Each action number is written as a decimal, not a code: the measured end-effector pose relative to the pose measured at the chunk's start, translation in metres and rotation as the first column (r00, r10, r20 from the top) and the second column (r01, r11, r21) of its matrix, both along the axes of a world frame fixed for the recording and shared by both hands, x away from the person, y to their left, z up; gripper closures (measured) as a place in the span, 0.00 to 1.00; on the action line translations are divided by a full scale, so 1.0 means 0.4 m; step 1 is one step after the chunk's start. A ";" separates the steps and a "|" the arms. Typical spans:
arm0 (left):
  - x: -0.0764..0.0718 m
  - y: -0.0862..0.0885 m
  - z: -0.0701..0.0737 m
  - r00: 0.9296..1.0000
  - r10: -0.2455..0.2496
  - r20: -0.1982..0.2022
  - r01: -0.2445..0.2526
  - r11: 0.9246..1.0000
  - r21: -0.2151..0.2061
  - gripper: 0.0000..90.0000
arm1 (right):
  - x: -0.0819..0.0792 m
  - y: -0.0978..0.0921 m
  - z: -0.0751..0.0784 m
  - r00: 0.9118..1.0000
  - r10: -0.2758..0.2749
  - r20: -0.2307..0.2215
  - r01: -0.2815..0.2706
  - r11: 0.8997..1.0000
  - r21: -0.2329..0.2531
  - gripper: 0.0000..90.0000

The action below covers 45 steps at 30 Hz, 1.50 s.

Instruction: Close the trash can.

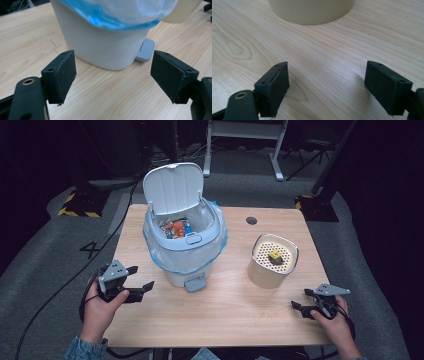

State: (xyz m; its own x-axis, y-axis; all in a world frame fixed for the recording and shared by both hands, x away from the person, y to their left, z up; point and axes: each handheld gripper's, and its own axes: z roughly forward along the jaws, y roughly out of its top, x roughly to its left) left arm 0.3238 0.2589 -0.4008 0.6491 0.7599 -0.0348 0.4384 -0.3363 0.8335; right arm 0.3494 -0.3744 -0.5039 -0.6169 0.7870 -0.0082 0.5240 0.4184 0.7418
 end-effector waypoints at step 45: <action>0.207 0.026 0.383 0.960 -0.175 0.220 0.198 0.976 -0.087 0.33 | 0.000 0.000 0.000 1.000 -0.001 0.000 0.001 1.000 0.000 0.22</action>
State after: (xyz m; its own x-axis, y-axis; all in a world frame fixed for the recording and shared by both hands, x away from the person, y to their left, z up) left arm 0.4067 0.2693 -0.2476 0.7801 0.6241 0.0433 0.1874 -0.2991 0.9356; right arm 0.3492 -0.3744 -0.5040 -0.6160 0.7877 -0.0081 0.5242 0.4176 0.7421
